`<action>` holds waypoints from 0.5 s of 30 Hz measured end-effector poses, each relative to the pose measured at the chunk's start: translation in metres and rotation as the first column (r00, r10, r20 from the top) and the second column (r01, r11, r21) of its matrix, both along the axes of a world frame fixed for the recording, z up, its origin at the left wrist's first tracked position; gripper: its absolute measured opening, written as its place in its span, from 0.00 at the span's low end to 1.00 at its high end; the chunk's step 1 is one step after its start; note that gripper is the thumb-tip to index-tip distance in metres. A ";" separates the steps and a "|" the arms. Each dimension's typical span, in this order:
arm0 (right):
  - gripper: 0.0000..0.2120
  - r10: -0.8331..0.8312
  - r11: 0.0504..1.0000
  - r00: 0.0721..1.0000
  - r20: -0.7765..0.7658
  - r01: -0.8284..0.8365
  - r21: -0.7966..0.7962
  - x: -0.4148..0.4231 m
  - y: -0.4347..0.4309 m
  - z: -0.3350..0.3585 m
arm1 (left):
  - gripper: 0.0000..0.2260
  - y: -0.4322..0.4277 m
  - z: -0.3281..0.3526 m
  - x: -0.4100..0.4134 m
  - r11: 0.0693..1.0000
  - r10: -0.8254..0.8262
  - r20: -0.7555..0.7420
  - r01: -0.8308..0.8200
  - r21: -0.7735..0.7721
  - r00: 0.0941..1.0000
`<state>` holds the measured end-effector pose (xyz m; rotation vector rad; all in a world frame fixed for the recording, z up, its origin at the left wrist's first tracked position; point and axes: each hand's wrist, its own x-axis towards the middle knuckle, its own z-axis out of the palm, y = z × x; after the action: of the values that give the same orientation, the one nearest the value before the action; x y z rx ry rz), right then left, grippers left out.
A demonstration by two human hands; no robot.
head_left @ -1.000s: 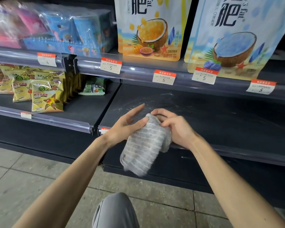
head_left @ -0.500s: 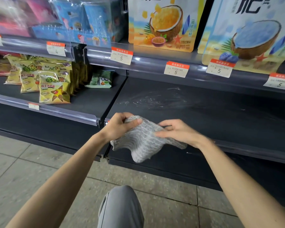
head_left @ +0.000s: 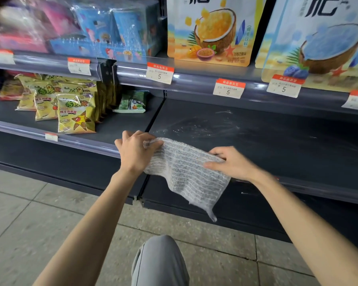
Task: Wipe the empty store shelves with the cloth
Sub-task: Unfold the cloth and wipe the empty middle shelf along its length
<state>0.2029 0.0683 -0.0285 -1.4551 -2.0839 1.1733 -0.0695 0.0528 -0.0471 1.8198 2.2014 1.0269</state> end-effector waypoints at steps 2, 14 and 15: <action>0.09 -0.005 1.000 0.999 0.033 0.004 0.029 0.004 0.006 0.002 | 0.13 -0.001 0.003 0.000 1.000 0.019 -0.016 -0.019 0.012 1.000; 0.11 -0.375 0.874 0.924 -0.077 0.380 0.304 -0.023 0.043 0.017 | 0.21 0.025 0.007 0.005 0.999 -0.044 0.142 0.047 -0.021 0.989; 0.15 -0.375 0.893 0.926 0.036 0.350 0.284 -0.028 0.046 0.012 | 0.27 0.028 0.001 0.007 0.987 -0.077 0.079 0.088 -0.134 0.994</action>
<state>0.1747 0.1140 -0.0163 -1.6885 -1.8282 0.6583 -0.0626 0.0813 -0.0465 1.7684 2.0802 0.8880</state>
